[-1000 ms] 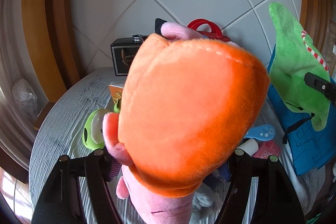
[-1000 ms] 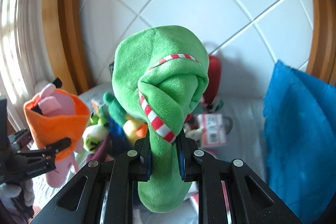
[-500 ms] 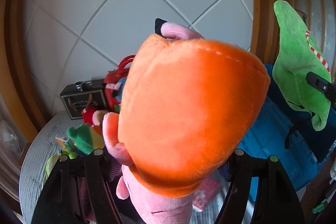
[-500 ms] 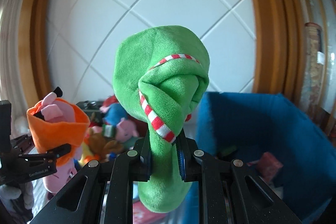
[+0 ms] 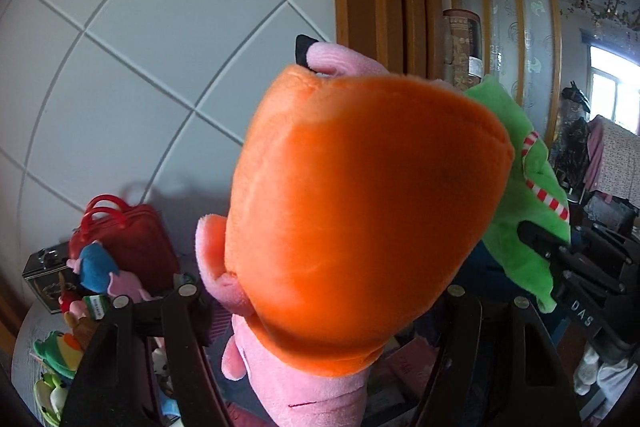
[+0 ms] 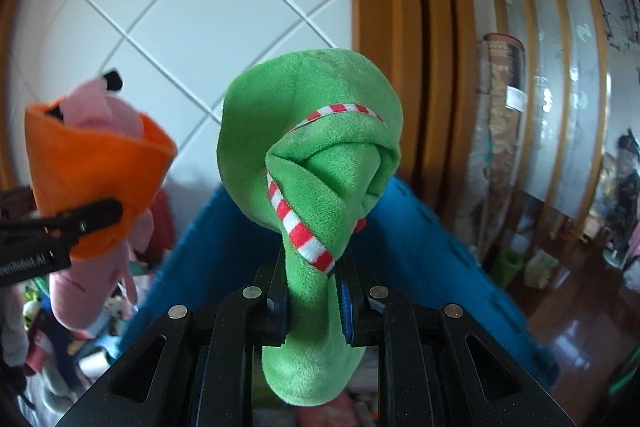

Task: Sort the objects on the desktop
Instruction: 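Carry the orange-pink plush and green plush hat over the blue crate, then open the right tool to drop the green hat while the left drops the orange plush, then move both tools back toward the pile on the bed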

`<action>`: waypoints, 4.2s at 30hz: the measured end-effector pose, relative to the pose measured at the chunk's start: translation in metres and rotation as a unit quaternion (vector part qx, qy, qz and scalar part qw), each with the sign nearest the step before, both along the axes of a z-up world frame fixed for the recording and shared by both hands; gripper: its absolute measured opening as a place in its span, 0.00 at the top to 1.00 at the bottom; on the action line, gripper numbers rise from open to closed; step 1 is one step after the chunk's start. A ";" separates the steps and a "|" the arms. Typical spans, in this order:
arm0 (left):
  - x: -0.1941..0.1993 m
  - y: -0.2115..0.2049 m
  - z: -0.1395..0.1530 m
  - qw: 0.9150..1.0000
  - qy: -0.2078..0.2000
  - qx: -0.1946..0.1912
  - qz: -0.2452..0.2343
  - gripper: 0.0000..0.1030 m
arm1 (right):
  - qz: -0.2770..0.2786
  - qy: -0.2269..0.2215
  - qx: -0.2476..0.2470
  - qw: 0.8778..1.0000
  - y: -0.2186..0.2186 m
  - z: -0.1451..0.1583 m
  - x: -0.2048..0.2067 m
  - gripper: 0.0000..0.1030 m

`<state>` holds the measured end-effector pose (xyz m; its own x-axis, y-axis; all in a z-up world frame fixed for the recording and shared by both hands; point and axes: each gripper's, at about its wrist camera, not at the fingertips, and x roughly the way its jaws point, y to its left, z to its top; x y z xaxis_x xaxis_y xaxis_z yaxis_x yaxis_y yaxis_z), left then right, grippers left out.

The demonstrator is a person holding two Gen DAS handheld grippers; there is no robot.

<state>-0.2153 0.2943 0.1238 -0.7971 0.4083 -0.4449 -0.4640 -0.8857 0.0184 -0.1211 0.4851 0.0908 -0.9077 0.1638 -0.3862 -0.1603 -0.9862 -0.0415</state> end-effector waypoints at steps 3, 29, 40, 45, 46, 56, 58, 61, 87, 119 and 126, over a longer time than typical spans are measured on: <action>-0.010 0.032 0.002 1.000 -0.012 0.003 -0.015 0.31 | -0.020 -0.012 0.009 1.000 0.029 -0.001 -0.002 0.82; -0.097 0.145 -0.127 0.956 -0.271 -0.112 0.009 0.25 | -0.039 -0.176 0.040 0.983 0.064 -0.082 -0.065 0.81; -0.112 0.163 -0.161 0.908 -0.395 -0.140 0.010 0.25 | -0.045 -0.182 0.036 0.982 0.058 -0.083 -0.062 0.51; -0.113 0.169 -0.162 0.901 -0.412 -0.135 0.009 0.25 | -0.048 -0.182 0.047 0.981 0.057 -0.084 -0.061 0.25; -0.113 0.171 -0.161 0.901 -0.413 -0.134 0.009 0.25 | -0.046 -0.183 0.046 0.981 0.057 -0.085 -0.061 0.24; -0.104 0.163 -0.137 0.908 -0.406 -0.104 -0.013 0.25 | -0.044 -0.179 0.034 0.982 0.058 -0.083 -0.055 0.17; -0.100 0.162 -0.122 0.921 -0.378 -0.092 -0.013 0.25 | -0.043 -0.176 0.031 0.983 0.058 -0.082 -0.052 0.16; -0.091 0.162 -0.094 0.946 -0.319 -0.060 -0.022 0.25 | -0.040 -0.172 0.028 0.984 0.058 -0.081 -0.048 0.15; -0.026 0.103 -0.082 0.985 -0.166 -0.038 -0.029 0.17 | -0.033 -0.141 0.021 0.989 0.061 -0.069 -0.029 0.07; 0.048 -0.207 -0.102 0.969 -0.033 -0.001 0.246 0.16 | 0.115 0.036 0.042 0.992 -0.176 -0.034 0.013 0.00; 0.058 -0.312 -0.155 0.951 -0.096 -0.017 0.294 0.16 | 0.199 0.003 0.002 0.980 -0.257 -0.063 -0.004 0.00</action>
<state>-0.1574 -0.0180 -0.0316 -0.7859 -0.1010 -0.6100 0.1139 -0.9933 0.0177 -0.1249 0.2277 0.0276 -0.9022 -0.2025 -0.3808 0.2370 -0.9705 -0.0455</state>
